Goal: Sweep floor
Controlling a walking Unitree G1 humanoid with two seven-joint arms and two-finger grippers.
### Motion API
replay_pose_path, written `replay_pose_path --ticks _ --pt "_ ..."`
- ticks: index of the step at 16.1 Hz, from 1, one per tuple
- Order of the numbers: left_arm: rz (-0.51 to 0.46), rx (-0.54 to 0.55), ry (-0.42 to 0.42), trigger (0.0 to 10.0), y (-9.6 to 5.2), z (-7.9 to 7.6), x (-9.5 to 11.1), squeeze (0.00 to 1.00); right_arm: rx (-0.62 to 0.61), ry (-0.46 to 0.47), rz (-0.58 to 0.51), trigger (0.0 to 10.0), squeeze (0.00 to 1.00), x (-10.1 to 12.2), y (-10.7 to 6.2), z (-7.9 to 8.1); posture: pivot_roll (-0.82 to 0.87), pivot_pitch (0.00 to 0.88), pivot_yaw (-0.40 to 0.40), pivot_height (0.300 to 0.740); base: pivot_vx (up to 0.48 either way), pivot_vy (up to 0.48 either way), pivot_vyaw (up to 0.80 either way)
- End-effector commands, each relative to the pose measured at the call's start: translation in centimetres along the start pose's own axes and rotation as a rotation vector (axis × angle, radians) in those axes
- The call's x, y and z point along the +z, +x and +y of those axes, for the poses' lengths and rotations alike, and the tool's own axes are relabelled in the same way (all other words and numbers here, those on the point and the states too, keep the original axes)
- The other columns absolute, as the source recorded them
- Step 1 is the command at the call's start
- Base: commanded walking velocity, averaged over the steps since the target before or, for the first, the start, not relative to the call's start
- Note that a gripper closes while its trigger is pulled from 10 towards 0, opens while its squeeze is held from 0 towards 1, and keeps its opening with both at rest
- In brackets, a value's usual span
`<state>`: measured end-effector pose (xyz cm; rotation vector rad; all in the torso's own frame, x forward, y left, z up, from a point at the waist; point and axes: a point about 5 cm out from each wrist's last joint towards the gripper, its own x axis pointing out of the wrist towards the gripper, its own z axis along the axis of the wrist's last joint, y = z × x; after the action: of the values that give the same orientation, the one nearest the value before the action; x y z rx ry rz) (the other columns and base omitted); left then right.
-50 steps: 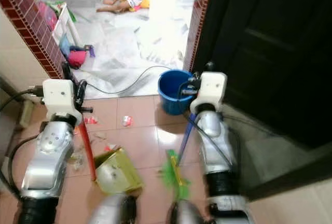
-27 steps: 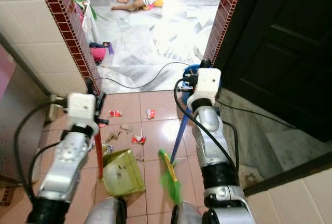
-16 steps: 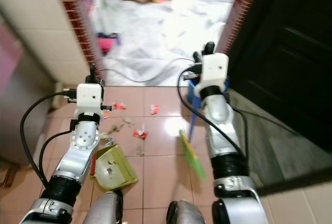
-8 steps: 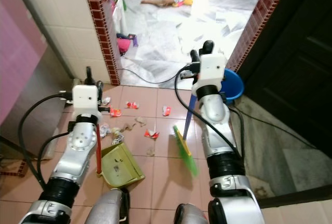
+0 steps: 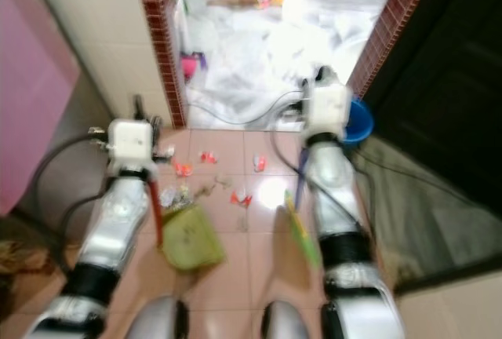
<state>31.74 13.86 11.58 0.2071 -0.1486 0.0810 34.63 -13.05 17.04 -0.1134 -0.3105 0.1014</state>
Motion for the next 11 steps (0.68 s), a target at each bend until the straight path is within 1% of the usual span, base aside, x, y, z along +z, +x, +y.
replay_pose_path --ticks 1,4,6,7,9,11 --pt "-0.076 -0.031 0.028 10.0 0.2 -0.4 1.4 0.0 -0.024 0.008 -0.076 10.0 0.0 1.3 0.5 -0.7 0.04 0.102 -0.025 0.74 0.0 0.0 0.0" --pt "-0.071 -0.053 0.01 10.0 0.2 -0.7 1.2 0.0 -0.031 -0.005 -0.074 10.0 0.0 1.2 0.6 -0.7 0.04 0.095 -0.026 0.74 0.0 0.0 0.0" --pt "-0.065 -0.114 0.006 10.0 0.2 -1.6 1.1 0.0 -0.03 -0.009 -0.074 10.0 0.0 1.2 0.7 -0.6 0.04 0.095 -0.026 0.74 0.0 0.0 0.0" --pt "-0.054 -0.189 -0.002 10.0 -0.1 -3.0 0.8 0.0 -0.024 -0.009 -0.073 10.0 0.0 1.1 0.8 -0.4 0.05 0.093 -0.034 0.74 0.0 0.0 0.0" --pt "-0.025 -0.228 -0.05 10.0 -0.2 -4.1 0.5 0.0 -0.019 -0.012 -0.069 10.0 0.0 1.0 0.8 -0.3 0.05 0.093 -0.034 0.74 0.0 0.0 0.0" --pt "-0.027 -0.238 -0.051 10.0 -0.3 -5.0 0.7 0.0 -0.02 -0.01 -0.068 10.0 0.0 0.9 0.8 -0.3 0.05 0.099 -0.03 0.74 0.0 0.0 0.0"
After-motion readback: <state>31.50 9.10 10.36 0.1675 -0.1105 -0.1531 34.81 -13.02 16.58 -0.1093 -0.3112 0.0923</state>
